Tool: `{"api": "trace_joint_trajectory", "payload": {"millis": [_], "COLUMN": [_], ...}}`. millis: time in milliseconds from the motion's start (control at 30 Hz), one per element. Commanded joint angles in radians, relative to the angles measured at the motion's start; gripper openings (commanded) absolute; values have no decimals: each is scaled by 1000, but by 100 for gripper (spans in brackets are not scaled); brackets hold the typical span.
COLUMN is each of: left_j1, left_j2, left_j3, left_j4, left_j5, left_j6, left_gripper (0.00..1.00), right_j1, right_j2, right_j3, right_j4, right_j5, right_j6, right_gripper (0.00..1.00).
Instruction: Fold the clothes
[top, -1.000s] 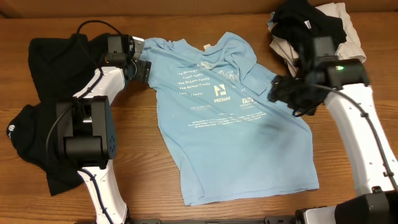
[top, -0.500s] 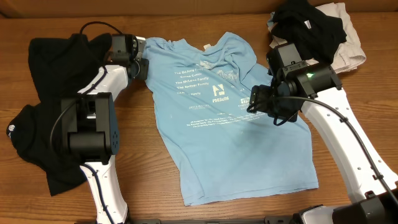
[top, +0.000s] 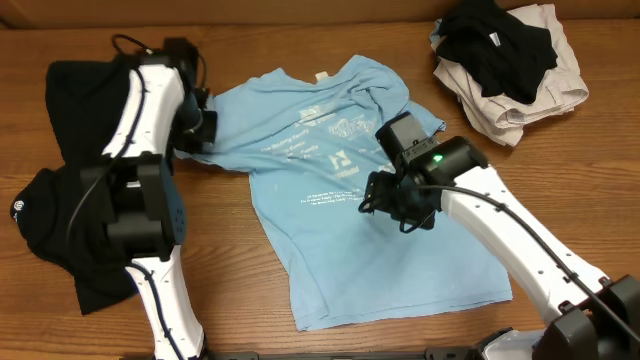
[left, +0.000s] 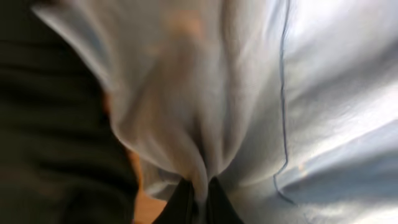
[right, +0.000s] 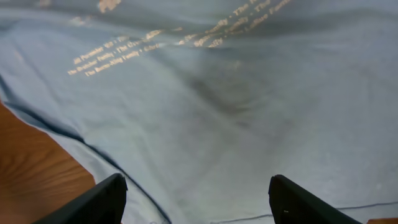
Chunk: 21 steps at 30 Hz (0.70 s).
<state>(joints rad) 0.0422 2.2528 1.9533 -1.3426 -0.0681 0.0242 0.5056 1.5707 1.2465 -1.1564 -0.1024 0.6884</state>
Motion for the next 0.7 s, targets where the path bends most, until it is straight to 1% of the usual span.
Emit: {"api": "trace_joint_trajectory", "payload": {"millis": [0,133,400,500,567,667], "left_j1": [58,105,188,204,213,230], "left_j2": [-6,-52,-169,-190,-196,-202], "left_j3": [153,214,215,215,209,208], "left_j4": [-121,-203,-283,-340,-348,-348], "left_j5": [61,74,27,-59,-112,-106], "left_j6": [-27,-23,-9,-43,-63,-77], "left_gripper": [4,4,4,4,4,4], "right_j1": [1,1,1,1,1,-4], "right_j2": [-13,-13,-13,-13,-11,-6], "right_j3": [-21,-23,-23,-23,-23,-23], "right_j4": [13,24,69,89,105,127], "right_j5": [-12,-13,-40,-69,-92,-109], "right_j6": [15,-3,-50,-69,-95,-121], "right_gripper": [77,77,76,76,77,77]}}
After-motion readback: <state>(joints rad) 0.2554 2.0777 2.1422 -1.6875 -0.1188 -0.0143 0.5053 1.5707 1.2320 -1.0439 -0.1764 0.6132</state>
